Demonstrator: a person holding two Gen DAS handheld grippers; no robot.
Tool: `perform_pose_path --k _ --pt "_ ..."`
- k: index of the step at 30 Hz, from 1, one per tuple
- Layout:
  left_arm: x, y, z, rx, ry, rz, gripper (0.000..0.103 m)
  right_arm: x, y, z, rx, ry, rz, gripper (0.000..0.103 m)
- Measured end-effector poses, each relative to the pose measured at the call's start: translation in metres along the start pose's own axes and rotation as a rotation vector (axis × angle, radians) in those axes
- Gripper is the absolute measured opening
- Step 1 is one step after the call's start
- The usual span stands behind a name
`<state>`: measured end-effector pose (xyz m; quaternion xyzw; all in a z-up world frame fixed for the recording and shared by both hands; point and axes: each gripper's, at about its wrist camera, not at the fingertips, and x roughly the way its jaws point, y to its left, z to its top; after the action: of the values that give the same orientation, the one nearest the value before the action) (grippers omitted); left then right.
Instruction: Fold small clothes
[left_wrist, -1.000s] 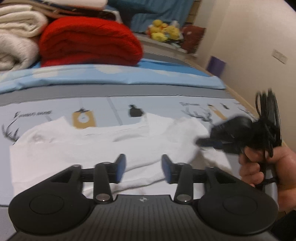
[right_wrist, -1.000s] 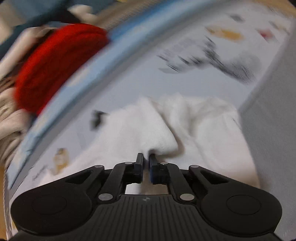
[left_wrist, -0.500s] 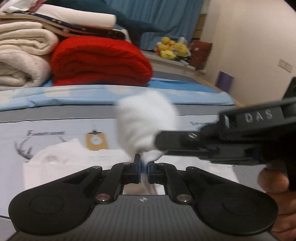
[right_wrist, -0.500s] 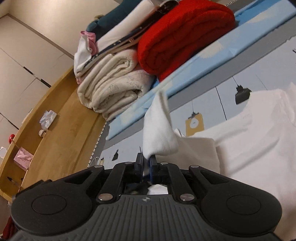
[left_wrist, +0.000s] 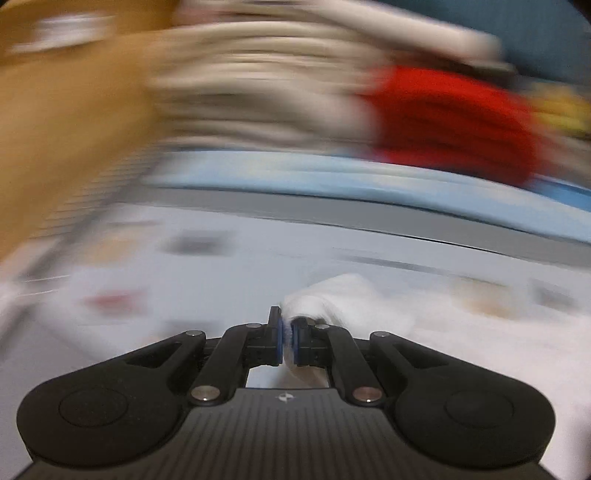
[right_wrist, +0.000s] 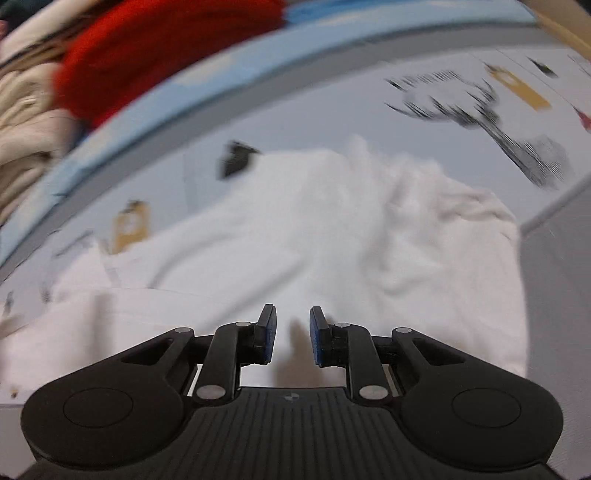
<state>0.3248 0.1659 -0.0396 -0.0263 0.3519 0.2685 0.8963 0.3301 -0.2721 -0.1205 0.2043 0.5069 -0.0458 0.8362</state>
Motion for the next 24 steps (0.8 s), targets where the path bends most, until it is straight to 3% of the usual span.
perform_pose_path --k 2,3,4,5,7,8,11,14,17,20,24 --pt "0.017 0.065 0.01 -0.177 0.024 0.308 0.007 0.005 -0.007 -0.001 0.034 0.019 -0.018 0.021" --pt "0.018 0.085 0.012 -0.236 0.02 0.377 0.007 0.008 -0.008 -0.002 0.035 0.028 -0.04 0.021" --pt "0.017 0.097 0.014 -0.277 0.012 0.379 0.009 0.009 -0.009 -0.003 0.034 0.033 -0.058 0.021" --pt "0.015 0.101 0.016 -0.298 0.005 0.348 0.016 0.01 -0.011 -0.004 0.034 0.038 -0.068 0.021" --pt "0.014 0.085 0.017 -0.253 0.003 0.25 0.048 0.01 -0.009 -0.009 0.029 0.048 -0.08 0.021" --pt "0.015 0.077 0.016 -0.24 0.007 0.202 0.05 0.011 -0.008 -0.009 0.026 0.05 -0.087 0.02" --pt "0.028 0.044 0.007 -0.221 0.103 -0.041 0.051 0.014 -0.008 -0.01 0.019 0.052 -0.098 0.02" --pt "0.042 0.031 -0.009 -0.26 0.221 -0.177 0.051 0.016 -0.009 -0.008 0.014 0.05 -0.101 0.02" --pt "0.051 0.024 -0.017 -0.242 0.284 -0.184 0.051 0.009 -0.01 -0.003 -0.002 0.015 -0.108 0.02" --pt "0.045 0.018 -0.012 -0.211 0.265 -0.213 0.051 -0.006 -0.017 0.009 -0.007 -0.06 -0.114 0.021" --pt "0.03 0.001 -0.009 -0.159 0.243 -0.259 0.052 -0.022 -0.041 0.025 0.036 -0.136 -0.189 0.033"
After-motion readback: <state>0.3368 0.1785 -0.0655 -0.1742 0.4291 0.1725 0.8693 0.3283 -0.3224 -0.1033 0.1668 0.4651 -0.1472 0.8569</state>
